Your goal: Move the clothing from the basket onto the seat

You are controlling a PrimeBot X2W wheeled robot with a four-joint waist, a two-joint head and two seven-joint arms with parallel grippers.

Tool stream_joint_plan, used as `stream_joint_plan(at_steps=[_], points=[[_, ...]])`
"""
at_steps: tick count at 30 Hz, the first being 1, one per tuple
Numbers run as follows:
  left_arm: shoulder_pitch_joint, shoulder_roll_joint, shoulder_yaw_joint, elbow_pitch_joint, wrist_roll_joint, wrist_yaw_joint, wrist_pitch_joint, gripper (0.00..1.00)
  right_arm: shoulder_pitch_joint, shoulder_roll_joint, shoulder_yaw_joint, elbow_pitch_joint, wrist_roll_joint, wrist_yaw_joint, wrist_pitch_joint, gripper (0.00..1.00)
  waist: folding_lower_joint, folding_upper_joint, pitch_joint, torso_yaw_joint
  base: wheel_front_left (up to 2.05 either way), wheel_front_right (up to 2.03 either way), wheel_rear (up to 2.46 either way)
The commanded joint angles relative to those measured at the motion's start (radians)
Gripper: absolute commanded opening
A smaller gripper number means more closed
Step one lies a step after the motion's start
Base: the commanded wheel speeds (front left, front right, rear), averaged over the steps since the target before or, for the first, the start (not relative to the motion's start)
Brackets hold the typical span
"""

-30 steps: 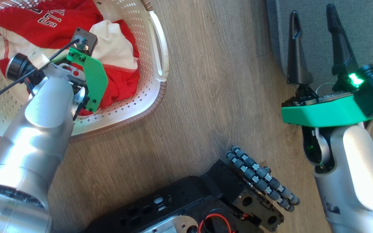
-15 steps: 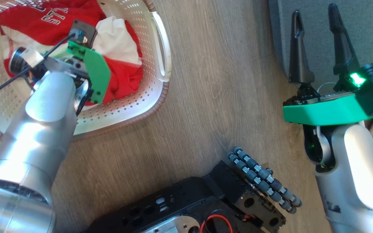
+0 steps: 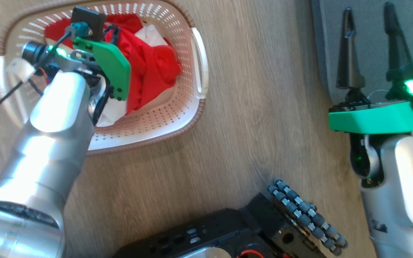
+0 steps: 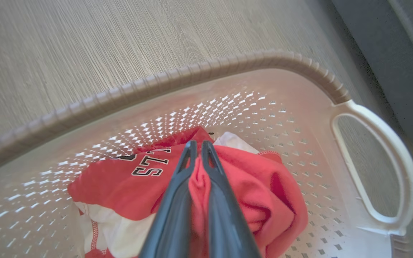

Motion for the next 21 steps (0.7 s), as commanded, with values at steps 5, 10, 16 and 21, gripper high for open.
stream_joint_plan(at_steps=[5,10,16,21], points=[[0.076,0.003,0.046,-0.071,-0.042,0.000,-0.057,0.00,0.076,-0.029,-0.014,-0.018,-0.008,0.007,-0.011,1.00,0.0000,0.0000,-0.097,0.053,0.00,0.00,0.00],[0.146,0.016,0.079,-0.144,-0.086,0.006,-0.094,0.00,0.114,-0.046,-0.028,-0.008,-0.012,0.007,-0.011,1.00,0.0000,0.0000,-0.194,0.095,0.00,0.00,0.00],[0.253,0.045,0.103,-0.257,-0.124,0.021,-0.105,0.00,0.177,-0.074,-0.041,0.022,-0.015,0.007,-0.011,1.00,0.0000,0.0000,-0.333,0.150,0.00,0.00,0.00],[0.333,0.073,0.118,-0.382,-0.145,0.047,-0.091,0.00,0.229,-0.101,-0.047,0.047,-0.010,0.007,-0.011,1.00,0.0000,0.0000,-0.441,0.196,0.00,0.00,0.00]])
